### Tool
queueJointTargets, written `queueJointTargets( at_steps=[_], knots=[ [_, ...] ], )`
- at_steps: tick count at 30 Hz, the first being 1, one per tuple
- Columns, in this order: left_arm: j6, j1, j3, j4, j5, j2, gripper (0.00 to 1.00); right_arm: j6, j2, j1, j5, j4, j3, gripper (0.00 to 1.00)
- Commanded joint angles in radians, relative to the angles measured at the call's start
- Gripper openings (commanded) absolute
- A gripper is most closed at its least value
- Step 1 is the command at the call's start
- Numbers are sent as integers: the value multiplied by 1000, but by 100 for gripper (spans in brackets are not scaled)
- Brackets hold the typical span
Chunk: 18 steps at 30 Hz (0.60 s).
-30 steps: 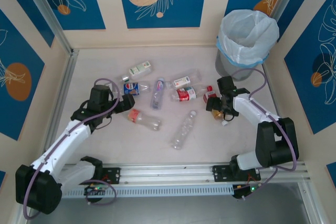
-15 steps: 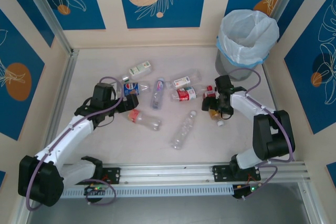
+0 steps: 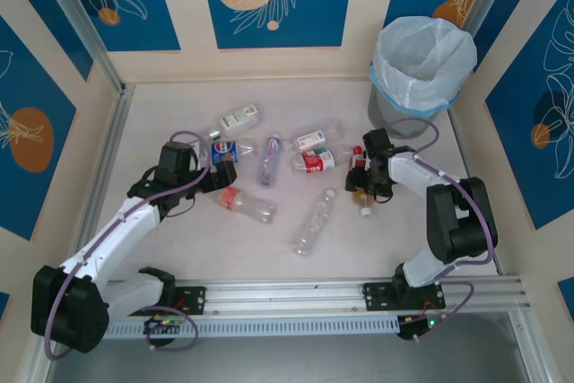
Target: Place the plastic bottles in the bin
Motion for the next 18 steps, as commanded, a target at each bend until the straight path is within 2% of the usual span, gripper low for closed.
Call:
queueJointTargets(
  at_steps=[1,11,18],
  knots=[
    [15,-12,11,-9,-19,-13,99,15,-42,26,3,-9,2,65],
    [-2,-12,19,13,-26,16,99,-25,-286,103,-31,43,-53,61],
    [-39,-12,29,70,25,55,99,-36,-477,128,-158,161,-3,59]
  ],
)
